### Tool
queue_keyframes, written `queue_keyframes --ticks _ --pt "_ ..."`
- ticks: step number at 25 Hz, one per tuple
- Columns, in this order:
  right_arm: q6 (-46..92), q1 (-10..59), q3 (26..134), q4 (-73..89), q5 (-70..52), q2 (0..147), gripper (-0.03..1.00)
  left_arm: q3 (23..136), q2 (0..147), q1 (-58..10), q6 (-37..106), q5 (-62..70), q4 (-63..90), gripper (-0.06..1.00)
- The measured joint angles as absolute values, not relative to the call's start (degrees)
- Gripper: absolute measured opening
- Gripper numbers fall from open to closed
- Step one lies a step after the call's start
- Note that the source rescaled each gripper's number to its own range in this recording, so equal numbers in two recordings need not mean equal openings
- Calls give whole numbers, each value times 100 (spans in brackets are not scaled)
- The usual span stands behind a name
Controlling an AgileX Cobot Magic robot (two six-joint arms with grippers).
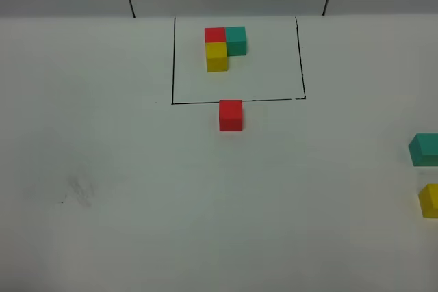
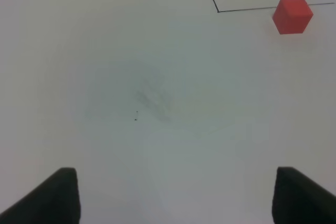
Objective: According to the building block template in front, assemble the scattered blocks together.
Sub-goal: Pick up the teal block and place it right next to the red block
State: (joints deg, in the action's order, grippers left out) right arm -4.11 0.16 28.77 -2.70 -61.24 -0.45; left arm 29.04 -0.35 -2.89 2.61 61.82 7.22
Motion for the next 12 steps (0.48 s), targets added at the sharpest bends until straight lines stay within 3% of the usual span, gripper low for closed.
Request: queue_keyframes --ticks 8,12 --pt "-411 16 2996 -256 -6345 165 65 2904 -35 -289 261 6182 722 66" --pt "-411 16 3438 -237 -6890 1045 75 2904 -35 -289 261 6182 722 66"
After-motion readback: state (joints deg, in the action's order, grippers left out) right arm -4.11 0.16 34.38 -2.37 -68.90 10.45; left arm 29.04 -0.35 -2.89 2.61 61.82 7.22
